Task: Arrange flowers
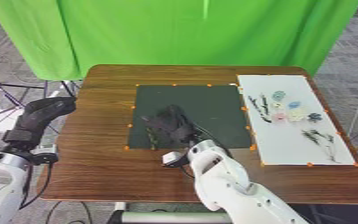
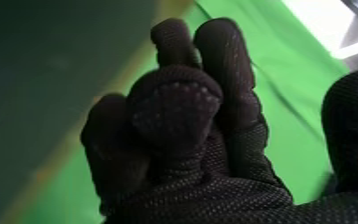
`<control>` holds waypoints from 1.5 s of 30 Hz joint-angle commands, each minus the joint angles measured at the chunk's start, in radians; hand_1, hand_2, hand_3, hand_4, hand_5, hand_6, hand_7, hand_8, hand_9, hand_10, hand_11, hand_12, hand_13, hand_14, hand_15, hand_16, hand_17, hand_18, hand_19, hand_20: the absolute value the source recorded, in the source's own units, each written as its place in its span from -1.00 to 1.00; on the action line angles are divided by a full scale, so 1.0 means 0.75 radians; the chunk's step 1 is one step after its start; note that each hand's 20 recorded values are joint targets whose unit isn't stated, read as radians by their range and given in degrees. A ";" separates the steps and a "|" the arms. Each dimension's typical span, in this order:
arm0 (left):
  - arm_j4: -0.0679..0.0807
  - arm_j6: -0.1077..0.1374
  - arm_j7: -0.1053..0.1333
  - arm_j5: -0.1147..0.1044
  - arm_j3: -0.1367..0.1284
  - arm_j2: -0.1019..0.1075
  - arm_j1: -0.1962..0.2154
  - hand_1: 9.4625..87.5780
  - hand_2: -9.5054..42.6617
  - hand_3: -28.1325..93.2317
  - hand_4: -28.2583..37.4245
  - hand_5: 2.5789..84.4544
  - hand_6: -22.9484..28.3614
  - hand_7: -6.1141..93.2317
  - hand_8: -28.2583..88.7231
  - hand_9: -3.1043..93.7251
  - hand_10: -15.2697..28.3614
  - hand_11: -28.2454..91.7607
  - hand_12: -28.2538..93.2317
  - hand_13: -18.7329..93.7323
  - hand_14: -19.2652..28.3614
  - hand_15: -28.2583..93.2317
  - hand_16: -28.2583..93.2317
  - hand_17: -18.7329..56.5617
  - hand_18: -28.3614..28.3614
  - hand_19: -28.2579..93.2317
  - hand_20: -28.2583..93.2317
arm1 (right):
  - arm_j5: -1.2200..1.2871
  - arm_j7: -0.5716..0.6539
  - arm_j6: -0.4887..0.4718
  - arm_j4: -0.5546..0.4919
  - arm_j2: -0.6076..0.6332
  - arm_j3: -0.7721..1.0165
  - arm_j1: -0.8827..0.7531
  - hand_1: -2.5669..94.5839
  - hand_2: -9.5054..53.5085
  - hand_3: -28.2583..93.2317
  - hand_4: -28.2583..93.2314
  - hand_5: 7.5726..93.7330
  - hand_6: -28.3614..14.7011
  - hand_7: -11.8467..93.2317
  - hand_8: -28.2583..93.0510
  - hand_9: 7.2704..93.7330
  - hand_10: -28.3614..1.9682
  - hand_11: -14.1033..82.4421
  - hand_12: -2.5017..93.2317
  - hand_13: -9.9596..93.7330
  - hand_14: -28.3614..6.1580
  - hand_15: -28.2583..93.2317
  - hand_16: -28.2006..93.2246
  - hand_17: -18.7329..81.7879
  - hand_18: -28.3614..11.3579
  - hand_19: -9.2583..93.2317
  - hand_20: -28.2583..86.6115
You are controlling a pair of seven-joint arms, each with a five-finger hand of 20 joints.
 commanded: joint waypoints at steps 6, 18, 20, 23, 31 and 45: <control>-0.006 -0.011 -0.012 0.005 0.013 0.006 -0.014 -0.38 -0.84 0.46 -0.61 0.13 0.06 -0.54 -0.63 0.02 0.33 -0.17 -0.34 -0.02 0.56 -0.22 -0.50 -0.35 0.47 -0.40 -0.23 | -0.002 -0.088 -0.632 0.097 -0.059 -0.123 0.334 -0.64 -0.38 0.44 -0.72 0.41 0.09 -0.30 -0.62 0.40 -0.17 -0.53 -0.69 1.00 0.39 0.43 -0.15 0.71 -0.29 1.00 0.40; 0.002 -0.019 -0.014 0.003 0.022 0.011 -0.030 -0.38 -0.84 0.46 -0.61 0.13 0.06 -0.54 -0.63 0.02 0.33 -0.17 -0.34 -0.02 0.56 -0.22 -0.50 -0.35 0.47 -0.40 -0.23 | -0.089 0.048 -0.876 0.203 -0.102 -0.100 0.386 -0.64 -0.32 0.38 -0.75 0.31 0.08 -0.51 -0.61 0.25 -0.15 -0.55 -0.75 1.00 0.45 0.51 -0.19 0.74 -0.33 1.00 0.51; 0.001 -0.016 -0.011 0.001 0.023 0.009 -0.030 -0.38 -0.85 0.46 -0.61 0.13 0.06 -0.54 -0.63 0.02 0.33 -0.17 -0.34 -0.02 0.56 -0.22 -0.50 -0.35 0.47 -0.41 -0.23 | -0.107 0.061 -0.896 0.231 -0.112 -0.101 0.391 -0.65 -0.31 0.37 -0.75 0.30 0.08 -0.53 -0.61 0.23 -0.15 -0.56 -0.76 1.00 0.45 0.51 -0.19 0.74 -0.34 1.00 0.51; 0.002 -0.018 -0.009 0.004 0.027 0.011 -0.035 -0.38 -0.85 0.46 -0.61 0.13 0.06 -0.54 -0.63 0.02 0.33 -0.17 -0.34 -0.02 0.56 -0.22 -0.50 -0.35 0.47 -0.41 -0.23 | -0.133 0.076 -0.912 0.272 -0.122 -0.100 0.398 -0.65 -0.31 0.37 -0.75 0.29 0.08 -0.54 -0.61 0.22 -0.14 -0.56 -0.76 1.00 0.45 0.52 -0.19 0.74 -0.33 1.00 0.52; 0.002 -0.021 -0.008 0.005 0.029 0.004 -0.037 -0.38 -0.85 0.46 -0.61 0.13 0.06 -0.54 -0.63 0.02 0.33 -0.17 -0.34 -0.02 0.56 -0.22 -0.50 -0.35 0.47 -0.41 -0.23 | -0.143 0.096 -0.863 0.309 -0.120 -0.065 0.398 -0.66 -0.31 0.37 -0.74 0.28 0.07 -0.54 -0.61 0.22 -0.15 -0.55 -0.77 1.00 0.46 0.52 -0.19 0.75 -0.34 1.00 0.52; 0.005 -0.031 -0.010 0.007 0.034 -0.010 -0.040 -0.38 -0.85 0.46 -0.60 0.13 0.06 -0.54 -0.63 0.02 0.33 -0.18 -0.34 -0.02 0.56 -0.22 -0.50 -0.35 0.47 -0.41 -0.23 | 0.128 0.083 -0.753 0.190 -0.047 0.064 0.341 -0.67 -0.34 0.38 -0.74 0.29 0.10 -0.53 -0.61 0.23 -0.12 -0.55 -0.76 1.00 0.46 0.52 -0.19 0.75 -0.34 1.00 0.52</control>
